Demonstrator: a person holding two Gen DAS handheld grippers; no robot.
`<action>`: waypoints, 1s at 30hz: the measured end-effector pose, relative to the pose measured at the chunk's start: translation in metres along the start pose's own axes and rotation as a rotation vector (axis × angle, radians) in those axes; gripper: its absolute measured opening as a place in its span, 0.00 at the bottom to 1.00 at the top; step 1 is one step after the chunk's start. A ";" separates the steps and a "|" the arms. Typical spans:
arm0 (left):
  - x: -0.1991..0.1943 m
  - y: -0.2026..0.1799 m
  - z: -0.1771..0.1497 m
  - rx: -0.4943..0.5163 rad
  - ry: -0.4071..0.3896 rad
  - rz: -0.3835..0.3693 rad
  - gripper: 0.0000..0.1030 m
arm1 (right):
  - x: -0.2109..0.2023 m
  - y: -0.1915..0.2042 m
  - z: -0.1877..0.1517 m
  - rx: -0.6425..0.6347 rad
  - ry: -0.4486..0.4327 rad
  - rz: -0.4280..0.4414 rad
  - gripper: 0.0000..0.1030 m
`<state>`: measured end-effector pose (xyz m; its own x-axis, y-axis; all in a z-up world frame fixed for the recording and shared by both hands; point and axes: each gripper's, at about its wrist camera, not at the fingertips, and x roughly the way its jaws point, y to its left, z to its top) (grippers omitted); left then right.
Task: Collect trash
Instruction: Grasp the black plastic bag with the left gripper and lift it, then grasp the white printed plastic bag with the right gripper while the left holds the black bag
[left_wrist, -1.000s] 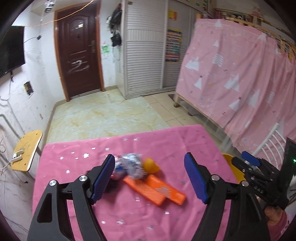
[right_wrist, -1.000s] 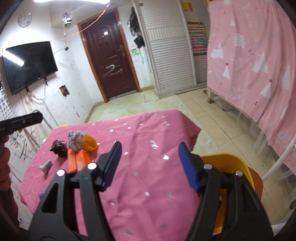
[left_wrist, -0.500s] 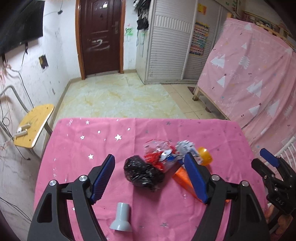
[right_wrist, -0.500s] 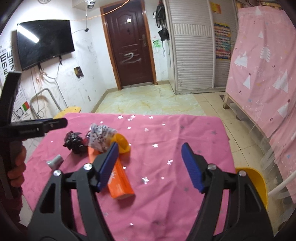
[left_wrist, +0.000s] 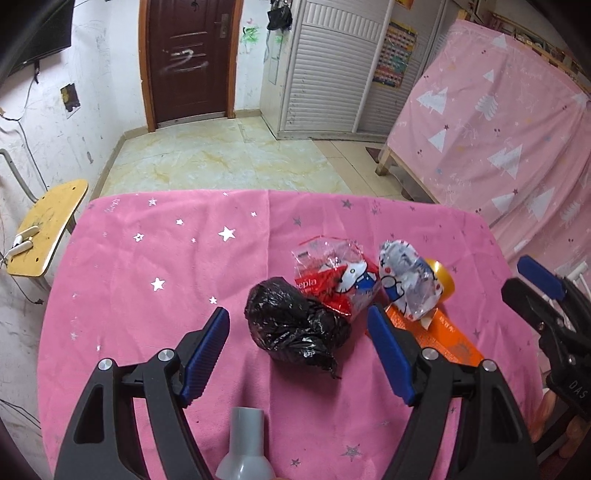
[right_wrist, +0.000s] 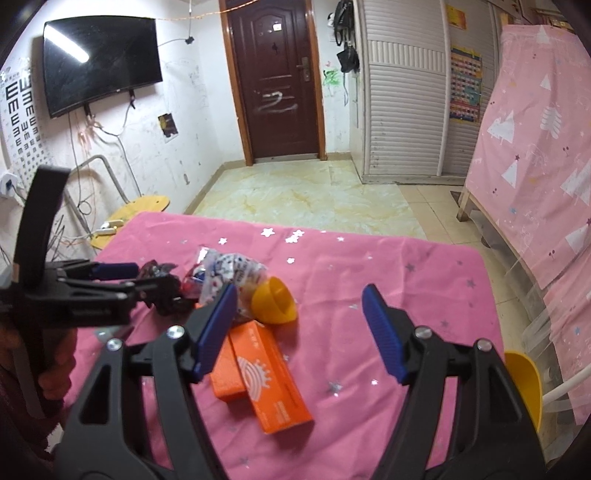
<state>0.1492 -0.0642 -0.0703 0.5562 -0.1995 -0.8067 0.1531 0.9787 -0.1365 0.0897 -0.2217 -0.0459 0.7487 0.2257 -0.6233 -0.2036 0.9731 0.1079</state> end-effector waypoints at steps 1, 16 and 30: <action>0.002 -0.001 -0.001 0.008 0.002 -0.003 0.66 | 0.002 0.002 0.001 -0.004 0.002 0.001 0.66; 0.011 -0.004 -0.011 0.064 0.004 -0.048 0.20 | 0.028 0.030 0.008 -0.048 0.044 0.033 0.66; -0.035 0.042 -0.006 -0.033 -0.096 0.000 0.20 | 0.063 0.066 0.010 -0.107 0.103 0.046 0.56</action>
<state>0.1313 -0.0160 -0.0514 0.6321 -0.2018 -0.7481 0.1274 0.9794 -0.1566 0.1301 -0.1428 -0.0703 0.6693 0.2583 -0.6967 -0.3064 0.9501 0.0580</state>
